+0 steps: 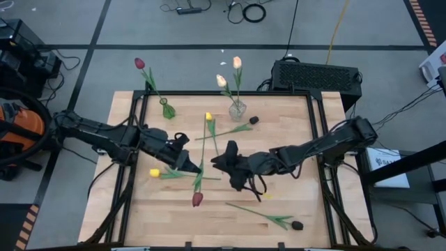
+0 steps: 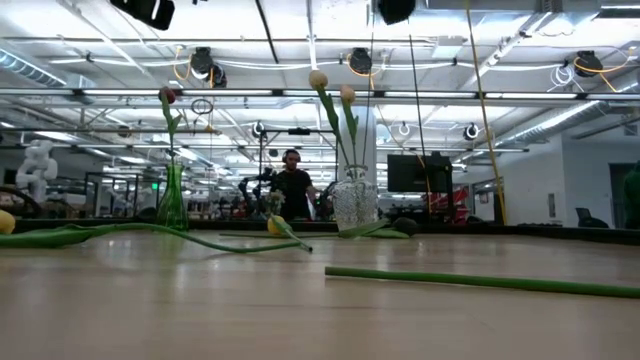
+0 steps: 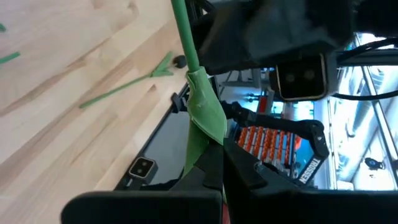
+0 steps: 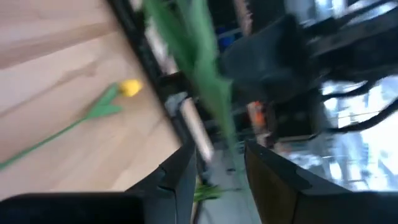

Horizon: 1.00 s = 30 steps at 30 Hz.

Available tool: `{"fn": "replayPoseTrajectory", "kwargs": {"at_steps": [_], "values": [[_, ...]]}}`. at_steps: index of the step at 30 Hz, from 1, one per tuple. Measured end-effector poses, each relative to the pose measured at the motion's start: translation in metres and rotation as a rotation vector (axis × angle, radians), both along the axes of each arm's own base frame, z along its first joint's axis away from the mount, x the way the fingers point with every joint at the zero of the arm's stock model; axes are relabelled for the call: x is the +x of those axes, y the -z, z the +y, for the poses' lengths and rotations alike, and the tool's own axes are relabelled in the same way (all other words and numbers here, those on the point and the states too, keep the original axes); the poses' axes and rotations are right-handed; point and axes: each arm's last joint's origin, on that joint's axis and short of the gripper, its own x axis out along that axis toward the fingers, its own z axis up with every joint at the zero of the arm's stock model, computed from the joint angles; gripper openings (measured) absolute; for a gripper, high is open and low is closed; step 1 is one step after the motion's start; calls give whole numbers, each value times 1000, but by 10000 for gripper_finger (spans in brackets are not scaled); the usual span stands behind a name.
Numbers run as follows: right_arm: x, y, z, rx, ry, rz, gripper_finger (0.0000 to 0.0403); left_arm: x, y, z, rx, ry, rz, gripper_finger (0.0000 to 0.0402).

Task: Sort flowers into vase by color
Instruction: Put the red tulip into the green vase

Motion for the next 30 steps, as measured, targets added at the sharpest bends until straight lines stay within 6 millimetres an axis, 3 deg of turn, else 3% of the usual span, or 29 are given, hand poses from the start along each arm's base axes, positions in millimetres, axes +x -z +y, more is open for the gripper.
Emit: {"fn": "replayPoseTrajectory", "kwargs": {"at_steps": [7,16,30], "values": [[14,8,0,-86,-7,-62,130,3,1,7,4,-36,4,0],[25,19,-14,-90,35,-48,123,8,5,9,6,-47,22,0],[29,27,-14,-5,53,-44,5,12,6,9,41,-52,-10,1]]}}
